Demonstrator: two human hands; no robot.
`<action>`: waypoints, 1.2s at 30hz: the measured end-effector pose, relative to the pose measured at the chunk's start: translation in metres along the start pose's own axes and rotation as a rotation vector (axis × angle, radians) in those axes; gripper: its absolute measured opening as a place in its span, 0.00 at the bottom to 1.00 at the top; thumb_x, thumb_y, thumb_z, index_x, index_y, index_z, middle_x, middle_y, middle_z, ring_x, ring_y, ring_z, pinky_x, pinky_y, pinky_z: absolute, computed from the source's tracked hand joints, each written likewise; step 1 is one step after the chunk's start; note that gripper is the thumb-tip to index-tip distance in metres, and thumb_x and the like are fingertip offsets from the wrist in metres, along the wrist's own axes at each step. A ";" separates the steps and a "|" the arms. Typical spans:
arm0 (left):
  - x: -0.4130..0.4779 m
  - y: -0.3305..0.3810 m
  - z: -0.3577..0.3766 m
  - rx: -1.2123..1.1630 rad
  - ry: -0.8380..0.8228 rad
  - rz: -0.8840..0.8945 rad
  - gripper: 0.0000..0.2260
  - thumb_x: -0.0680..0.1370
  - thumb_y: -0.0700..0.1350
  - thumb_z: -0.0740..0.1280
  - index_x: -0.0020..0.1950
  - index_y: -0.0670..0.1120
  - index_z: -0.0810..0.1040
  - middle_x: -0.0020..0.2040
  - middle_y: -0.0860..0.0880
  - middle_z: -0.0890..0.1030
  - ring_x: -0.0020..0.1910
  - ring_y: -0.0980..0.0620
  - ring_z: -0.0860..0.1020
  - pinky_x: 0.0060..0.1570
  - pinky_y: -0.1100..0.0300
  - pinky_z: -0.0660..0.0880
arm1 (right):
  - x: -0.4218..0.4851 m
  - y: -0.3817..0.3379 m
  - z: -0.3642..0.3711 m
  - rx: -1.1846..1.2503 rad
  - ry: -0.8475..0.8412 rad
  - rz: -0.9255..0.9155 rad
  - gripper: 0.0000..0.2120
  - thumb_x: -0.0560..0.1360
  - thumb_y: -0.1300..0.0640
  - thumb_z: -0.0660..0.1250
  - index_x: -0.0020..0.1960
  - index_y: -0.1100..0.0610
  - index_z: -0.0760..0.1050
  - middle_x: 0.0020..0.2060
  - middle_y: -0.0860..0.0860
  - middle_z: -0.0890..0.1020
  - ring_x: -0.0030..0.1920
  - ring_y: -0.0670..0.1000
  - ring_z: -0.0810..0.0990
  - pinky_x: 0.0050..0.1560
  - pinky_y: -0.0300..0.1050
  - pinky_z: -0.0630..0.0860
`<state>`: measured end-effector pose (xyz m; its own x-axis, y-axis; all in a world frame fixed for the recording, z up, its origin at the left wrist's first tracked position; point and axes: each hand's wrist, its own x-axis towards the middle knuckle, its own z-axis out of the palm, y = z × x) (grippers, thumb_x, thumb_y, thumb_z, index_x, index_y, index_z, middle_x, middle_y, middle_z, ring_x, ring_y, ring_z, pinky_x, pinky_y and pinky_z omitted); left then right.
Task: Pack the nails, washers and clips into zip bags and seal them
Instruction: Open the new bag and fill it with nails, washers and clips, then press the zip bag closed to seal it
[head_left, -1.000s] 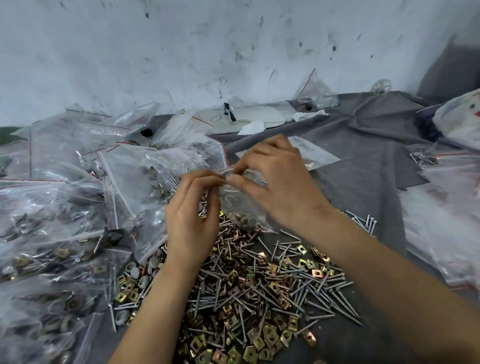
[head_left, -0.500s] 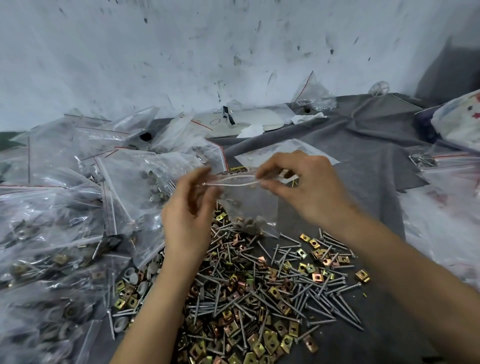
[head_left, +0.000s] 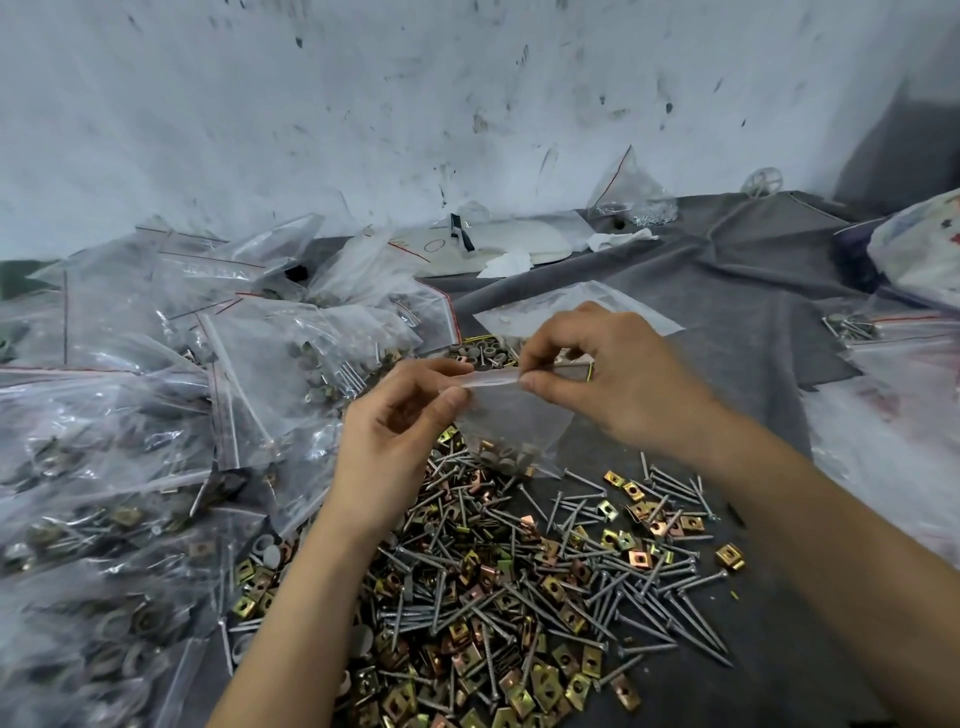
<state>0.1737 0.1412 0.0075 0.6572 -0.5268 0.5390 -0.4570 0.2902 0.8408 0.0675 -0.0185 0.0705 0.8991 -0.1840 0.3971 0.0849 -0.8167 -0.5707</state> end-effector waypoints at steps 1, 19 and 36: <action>0.000 0.000 0.000 0.000 -0.001 -0.004 0.06 0.73 0.42 0.68 0.39 0.53 0.81 0.49 0.52 0.83 0.49 0.54 0.80 0.47 0.63 0.77 | 0.000 0.000 0.000 -0.008 0.000 -0.006 0.08 0.72 0.58 0.72 0.40 0.47 0.76 0.36 0.39 0.77 0.44 0.37 0.72 0.45 0.26 0.64; -0.003 0.000 0.009 0.078 -0.082 0.059 0.03 0.73 0.48 0.68 0.42 0.55 0.80 0.51 0.55 0.80 0.53 0.53 0.79 0.49 0.60 0.76 | -0.001 -0.015 0.016 -0.121 -0.025 -0.164 0.01 0.72 0.59 0.71 0.43 0.55 0.80 0.40 0.46 0.80 0.50 0.48 0.73 0.53 0.45 0.70; -0.004 -0.002 0.007 0.123 -0.011 -0.018 0.04 0.73 0.44 0.67 0.42 0.43 0.78 0.51 0.51 0.81 0.49 0.52 0.80 0.46 0.59 0.77 | -0.007 0.012 0.004 -0.075 -0.040 -0.106 0.09 0.72 0.50 0.71 0.36 0.50 0.73 0.31 0.41 0.73 0.40 0.42 0.70 0.42 0.41 0.66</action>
<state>0.1680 0.1370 0.0038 0.6596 -0.5403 0.5225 -0.5155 0.1808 0.8376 0.0637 -0.0248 0.0581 0.9034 -0.0735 0.4225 0.1494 -0.8695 -0.4708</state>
